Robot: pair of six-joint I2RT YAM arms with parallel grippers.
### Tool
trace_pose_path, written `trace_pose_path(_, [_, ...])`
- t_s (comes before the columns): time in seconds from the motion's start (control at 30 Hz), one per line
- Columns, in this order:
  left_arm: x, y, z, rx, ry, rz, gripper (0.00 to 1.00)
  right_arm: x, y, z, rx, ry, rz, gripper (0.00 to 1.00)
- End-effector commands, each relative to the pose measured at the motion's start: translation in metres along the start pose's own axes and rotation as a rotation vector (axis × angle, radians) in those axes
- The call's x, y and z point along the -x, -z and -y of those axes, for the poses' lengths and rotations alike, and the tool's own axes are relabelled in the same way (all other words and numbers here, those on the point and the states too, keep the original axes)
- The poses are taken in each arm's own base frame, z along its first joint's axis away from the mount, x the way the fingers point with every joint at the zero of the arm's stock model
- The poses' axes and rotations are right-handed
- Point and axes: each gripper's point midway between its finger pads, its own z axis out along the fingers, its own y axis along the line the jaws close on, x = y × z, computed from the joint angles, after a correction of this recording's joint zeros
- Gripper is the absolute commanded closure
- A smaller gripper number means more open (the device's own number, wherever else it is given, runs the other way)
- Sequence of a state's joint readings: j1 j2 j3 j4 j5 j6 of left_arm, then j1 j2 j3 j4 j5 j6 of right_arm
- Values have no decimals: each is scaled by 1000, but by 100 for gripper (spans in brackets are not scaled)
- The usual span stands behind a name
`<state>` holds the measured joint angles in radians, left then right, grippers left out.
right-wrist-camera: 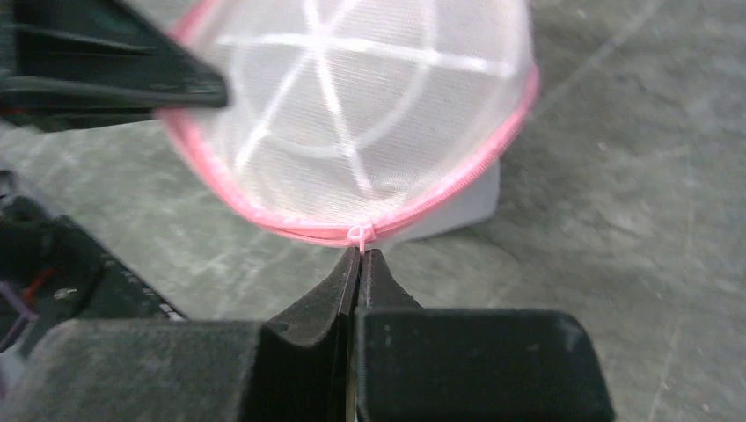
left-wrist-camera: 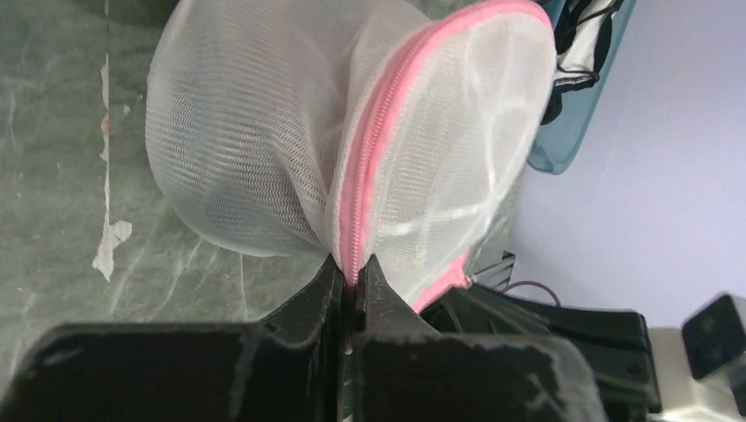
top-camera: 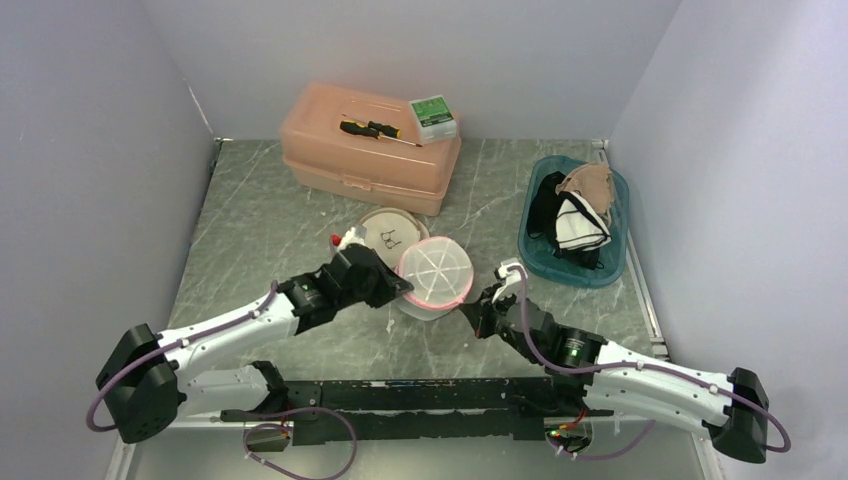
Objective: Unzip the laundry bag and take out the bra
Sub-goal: Unzip the laundry bag at the center of the board.
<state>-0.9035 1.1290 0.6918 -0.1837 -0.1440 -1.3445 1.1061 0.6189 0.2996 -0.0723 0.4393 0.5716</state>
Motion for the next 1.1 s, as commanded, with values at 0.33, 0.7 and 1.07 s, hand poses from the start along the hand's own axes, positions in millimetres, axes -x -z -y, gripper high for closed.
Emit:
trace_pose_path(0.33, [23, 13, 42, -213, -346, -215, 95, 61, 22, -79, 278, 70, -19, 100])
trace_pose_path(0.7, [6, 10, 1, -139, -175, -251, 19, 17, 2, -59, 173, -4, -133, 100])
trace_pose_path(1.07, [-9, 55, 20, -85, 42, -120, 10, 17, -11, -61, 149, -12, -122, 100])
